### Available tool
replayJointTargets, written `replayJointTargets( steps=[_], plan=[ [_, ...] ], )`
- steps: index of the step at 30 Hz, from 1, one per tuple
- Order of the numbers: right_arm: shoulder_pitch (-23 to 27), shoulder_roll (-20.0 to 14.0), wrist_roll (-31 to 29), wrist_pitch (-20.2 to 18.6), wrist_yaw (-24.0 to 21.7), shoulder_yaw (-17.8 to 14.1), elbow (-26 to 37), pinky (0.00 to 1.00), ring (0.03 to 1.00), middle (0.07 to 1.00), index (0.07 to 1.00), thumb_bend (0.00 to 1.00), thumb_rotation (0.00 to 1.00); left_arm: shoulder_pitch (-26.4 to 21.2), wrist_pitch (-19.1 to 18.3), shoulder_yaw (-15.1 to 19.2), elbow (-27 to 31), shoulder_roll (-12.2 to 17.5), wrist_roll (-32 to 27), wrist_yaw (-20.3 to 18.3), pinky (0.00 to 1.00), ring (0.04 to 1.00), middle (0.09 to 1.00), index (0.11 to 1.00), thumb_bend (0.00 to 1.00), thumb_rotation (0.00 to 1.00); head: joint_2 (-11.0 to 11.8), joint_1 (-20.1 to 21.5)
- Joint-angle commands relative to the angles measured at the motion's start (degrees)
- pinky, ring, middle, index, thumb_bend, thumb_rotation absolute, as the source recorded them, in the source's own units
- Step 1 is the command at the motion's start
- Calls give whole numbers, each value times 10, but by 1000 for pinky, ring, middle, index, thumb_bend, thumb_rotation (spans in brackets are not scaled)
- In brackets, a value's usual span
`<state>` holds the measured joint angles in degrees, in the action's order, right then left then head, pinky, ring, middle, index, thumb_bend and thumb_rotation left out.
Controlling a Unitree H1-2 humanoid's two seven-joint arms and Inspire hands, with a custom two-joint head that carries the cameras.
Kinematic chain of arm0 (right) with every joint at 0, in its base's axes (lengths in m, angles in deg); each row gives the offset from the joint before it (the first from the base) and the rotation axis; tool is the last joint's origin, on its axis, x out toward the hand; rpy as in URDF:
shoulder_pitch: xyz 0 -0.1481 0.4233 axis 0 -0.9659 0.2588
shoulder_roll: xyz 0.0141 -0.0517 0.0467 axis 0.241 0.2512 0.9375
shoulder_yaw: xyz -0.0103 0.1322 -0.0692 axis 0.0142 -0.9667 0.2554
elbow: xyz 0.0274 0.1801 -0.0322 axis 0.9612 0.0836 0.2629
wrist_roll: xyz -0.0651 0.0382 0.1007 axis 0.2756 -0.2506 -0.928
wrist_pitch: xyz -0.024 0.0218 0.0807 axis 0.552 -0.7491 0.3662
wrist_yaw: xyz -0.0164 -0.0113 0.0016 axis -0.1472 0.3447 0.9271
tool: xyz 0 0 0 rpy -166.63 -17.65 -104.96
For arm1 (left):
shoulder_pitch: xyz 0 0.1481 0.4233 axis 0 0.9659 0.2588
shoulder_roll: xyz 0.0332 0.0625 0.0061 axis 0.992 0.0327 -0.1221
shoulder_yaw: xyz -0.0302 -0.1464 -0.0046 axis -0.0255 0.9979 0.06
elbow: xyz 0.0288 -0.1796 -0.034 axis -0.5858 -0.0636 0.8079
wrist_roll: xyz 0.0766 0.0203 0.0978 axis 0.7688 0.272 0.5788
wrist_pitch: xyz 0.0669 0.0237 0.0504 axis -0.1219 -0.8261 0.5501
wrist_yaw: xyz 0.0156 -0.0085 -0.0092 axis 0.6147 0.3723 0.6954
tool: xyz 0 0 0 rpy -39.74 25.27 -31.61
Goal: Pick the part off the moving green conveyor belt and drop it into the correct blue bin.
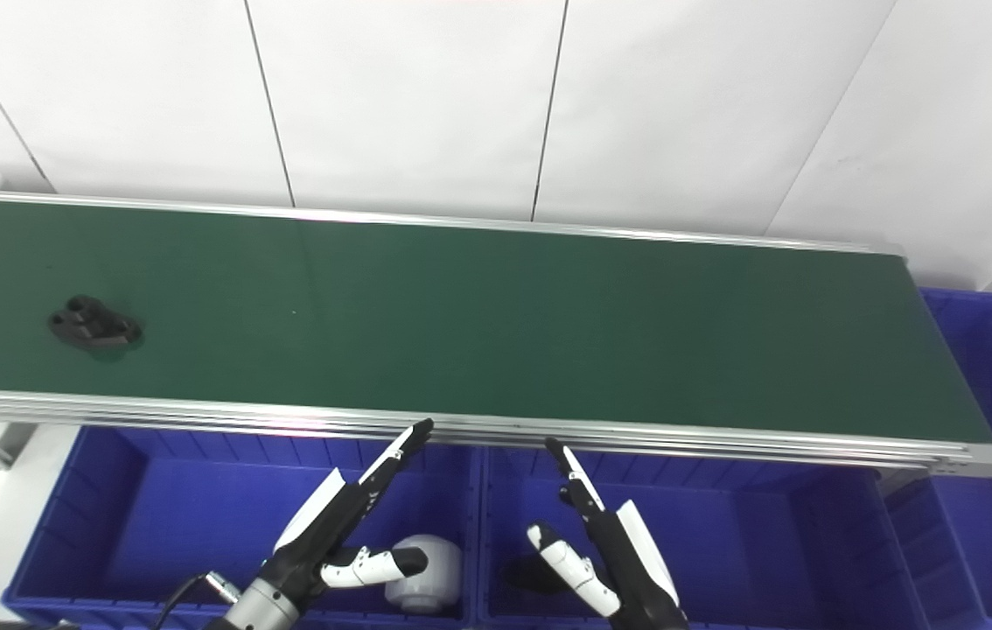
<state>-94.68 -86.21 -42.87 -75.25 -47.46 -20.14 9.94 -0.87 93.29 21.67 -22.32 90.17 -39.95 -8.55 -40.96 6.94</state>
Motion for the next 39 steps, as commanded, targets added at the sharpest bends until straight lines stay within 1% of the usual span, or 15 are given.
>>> replayJointTargets(
  steps=[1,8,16,21,24,26,27,28,29,30,31,32,33,36,39],
  plan=[
    [-2,6,-1,21,9,-3,5,915,1000,1000,1000,780,923,-2,9,1,11,2,1,5,1000,1000,1000,1000,694,765,7,2],
    [1,14,7,64,37,-13,-20,948,1000,1000,1000,730,909,4,19,2,2,1,-2,10,1000,1000,1000,1000,696,758,16,3],
    [2,22,30,47,45,-12,-25,917,996,1000,1000,763,857,0,20,2,-3,4,-2,8,1000,1000,1000,1000,690,758,28,1],
    [1,31,24,67,57,-18,-36,914,990,1000,1000,765,832,0,28,1,-9,7,-5,7,1000,1000,1000,1000,696,760,36,1],
    [-2,36,21,77,63,-21,-45,916,985,1000,1000,770,829,2,36,1,-16,8,-7,8,1000,1000,1000,1000,698,755,52,3],
    [-3,38,18,88,67,-22,-55,922,985,1000,1000,769,819,4,43,2,-23,8,-7,9,1000,1000,1000,1000,704,756,72,-2],
    [-4,37,18,95,68,-23,-61,923,983,1000,1000,765,816,5,46,2,-28,6,-6,11,999,1000,1000,1000,707,753,87,-32],
    [-4,35,18,102,69,-23,-66,924,982,1000,1000,761,816,5,52,1,-31,5,-6,12,998,1000,1000,1000,708,750,89,-37],
    [-4,32,13,112,68,-24,-74,933,985,1000,1000,752,814,5,58,0,-38,3,-7,13,991,1000,1000,1000,701,739,107,-68],
    [-4,28,5,126,65,-24,-81,951,992,1000,1000,734,806,5,64,-1,-43,1,-11,12,984,1000,1000,1000,694,711,107,-68],
    [-3,25,-2,139,64,-26,-91,954,993,1000,1000,731,805,4,72,-1,-51,-1,-16,11,983,1000,1000,1000,694,706,124,-87],
    [-3,23,-6,149,63,-27,-97,956,993,1000,1000,723,803,3,77,-1,-56,-3,-20,11,971,1000,1000,1000,698,685,124,-87],
    [-1,21,-7,161,66,-29,-109,957,993,1000,1000,719,802,3,79,-2,-62,-5,-20,11,965,1000,1000,1000,700,674,144,-108],
    [5,20,-14,182,67,-33,-135,956,986,1000,1000,725,821,-2,89,-3,-81,-10,-16,15,920,986,1000,1000,725,618,161,-125],
    [7,19,-14,182,66,-34,-140,968,995,1000,1000,711,831,-8,101,-3,-98,-15,-10,21,890,969,1000,1000,749,598,166,-135]
  ],
)
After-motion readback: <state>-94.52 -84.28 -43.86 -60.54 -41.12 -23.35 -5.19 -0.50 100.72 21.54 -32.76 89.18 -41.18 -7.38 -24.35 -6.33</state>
